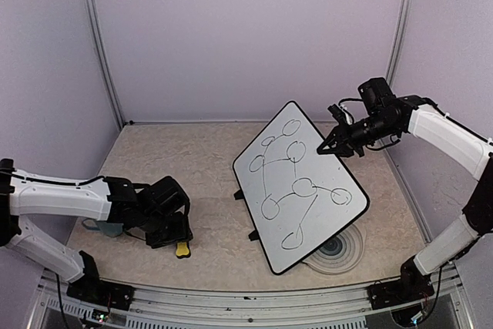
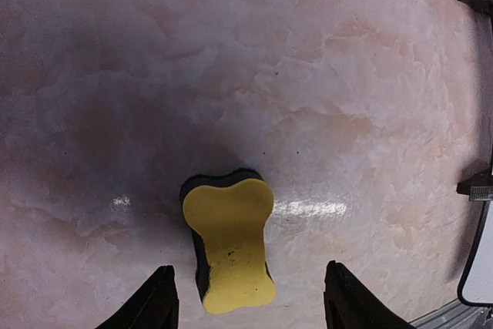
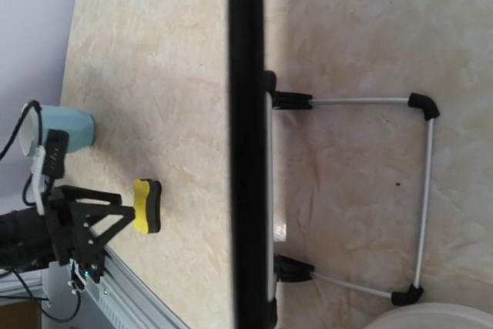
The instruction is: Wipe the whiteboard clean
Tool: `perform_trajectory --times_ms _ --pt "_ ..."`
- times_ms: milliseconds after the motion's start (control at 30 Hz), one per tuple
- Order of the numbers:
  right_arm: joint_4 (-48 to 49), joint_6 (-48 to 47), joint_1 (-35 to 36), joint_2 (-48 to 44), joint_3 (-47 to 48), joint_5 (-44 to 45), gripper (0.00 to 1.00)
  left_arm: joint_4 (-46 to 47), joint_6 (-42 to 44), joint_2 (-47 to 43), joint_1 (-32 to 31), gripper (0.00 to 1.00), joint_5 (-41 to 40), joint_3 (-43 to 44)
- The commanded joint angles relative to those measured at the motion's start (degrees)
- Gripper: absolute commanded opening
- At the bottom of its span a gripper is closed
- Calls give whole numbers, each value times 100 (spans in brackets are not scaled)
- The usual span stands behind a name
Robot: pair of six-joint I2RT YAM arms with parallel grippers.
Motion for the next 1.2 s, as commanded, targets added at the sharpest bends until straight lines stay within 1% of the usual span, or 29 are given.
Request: perform_trajectory --times_ms 0,133,333,567,667,767,800,933,1067,1167 --pt "562 411 425 -2 -243 -44 0 -238 -174 184 -139 60 -259 45" --pt "841 638 568 -12 -294 -56 0 -113 -109 300 -184 57 -236 31" --pt "1027 849 770 23 -297 97 0 124 -1 617 -306 47 -197 87" --pt "1096 943 847 54 -265 251 0 -5 83 906 -339 37 -359 209" --pt "1131 969 881 80 -251 264 0 -183 116 973 -339 36 -529 348" --pt "1134 957 908 109 -239 248 0 -323 203 1036 -340 44 -691 488" --pt "1128 950 910 118 -235 255 0 -366 240 1084 -340 45 -743 530" --pt "1106 941 911 101 -239 273 0 -385 338 1188 -337 44 -816 620" --pt "1129 924 911 125 -250 210 0 -336 377 1263 -338 37 -825 637" --pt "1219 938 911 149 -268 133 0 -341 386 1266 -333 26 -897 616"
